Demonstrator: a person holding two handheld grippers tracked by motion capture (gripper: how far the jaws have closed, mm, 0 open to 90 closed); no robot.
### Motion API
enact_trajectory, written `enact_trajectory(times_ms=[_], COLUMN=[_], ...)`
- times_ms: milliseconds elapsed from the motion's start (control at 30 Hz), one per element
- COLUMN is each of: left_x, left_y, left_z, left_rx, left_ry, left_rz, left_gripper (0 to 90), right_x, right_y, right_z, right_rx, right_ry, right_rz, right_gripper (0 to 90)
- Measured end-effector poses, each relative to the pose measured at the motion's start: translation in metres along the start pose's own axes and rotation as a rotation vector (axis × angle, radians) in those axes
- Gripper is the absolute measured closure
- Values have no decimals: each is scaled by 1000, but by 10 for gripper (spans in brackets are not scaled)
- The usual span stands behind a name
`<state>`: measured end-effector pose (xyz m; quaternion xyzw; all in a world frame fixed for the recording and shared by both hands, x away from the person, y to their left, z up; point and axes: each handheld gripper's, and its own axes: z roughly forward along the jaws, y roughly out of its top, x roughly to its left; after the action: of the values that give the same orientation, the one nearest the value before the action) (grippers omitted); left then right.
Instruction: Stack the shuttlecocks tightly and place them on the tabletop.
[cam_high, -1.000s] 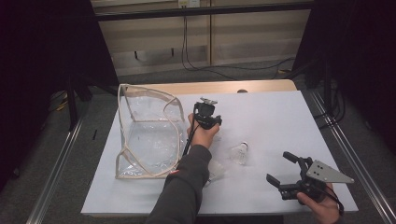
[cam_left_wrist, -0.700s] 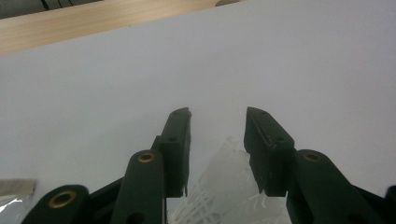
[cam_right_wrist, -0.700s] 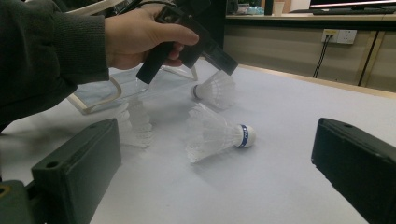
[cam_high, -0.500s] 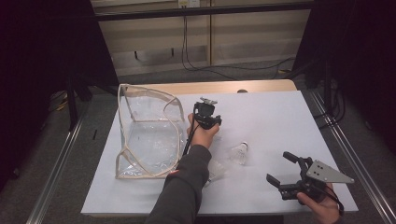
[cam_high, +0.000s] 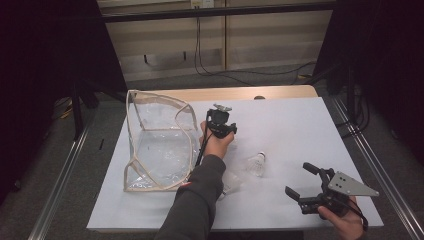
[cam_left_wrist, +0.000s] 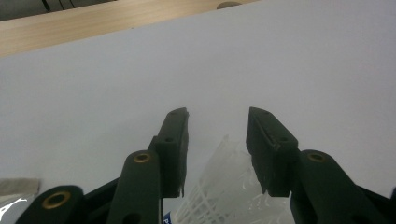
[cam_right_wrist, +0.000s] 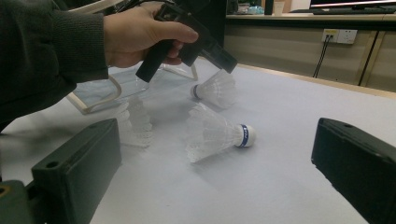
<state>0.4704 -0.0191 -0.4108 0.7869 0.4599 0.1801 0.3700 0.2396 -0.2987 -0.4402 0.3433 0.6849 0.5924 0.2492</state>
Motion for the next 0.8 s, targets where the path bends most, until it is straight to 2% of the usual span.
enact_trajectory(times_ms=[500,667,800], left_x=[-1,0,0], left_y=[1,0,1], left_z=[-1,-2,-4], left_rx=[-14,-6,-7], left_ry=[-25,-36,-45], left_rz=[-14,-31,-26], left_gripper=[557,525,504], right_x=[0,0,0], right_y=[0,0,0], right_z=[0,0,0], right_rx=[2,2,1], right_ry=[1,1,1], right_rz=[-1,-1,-1], right_gripper=[8,8,8])
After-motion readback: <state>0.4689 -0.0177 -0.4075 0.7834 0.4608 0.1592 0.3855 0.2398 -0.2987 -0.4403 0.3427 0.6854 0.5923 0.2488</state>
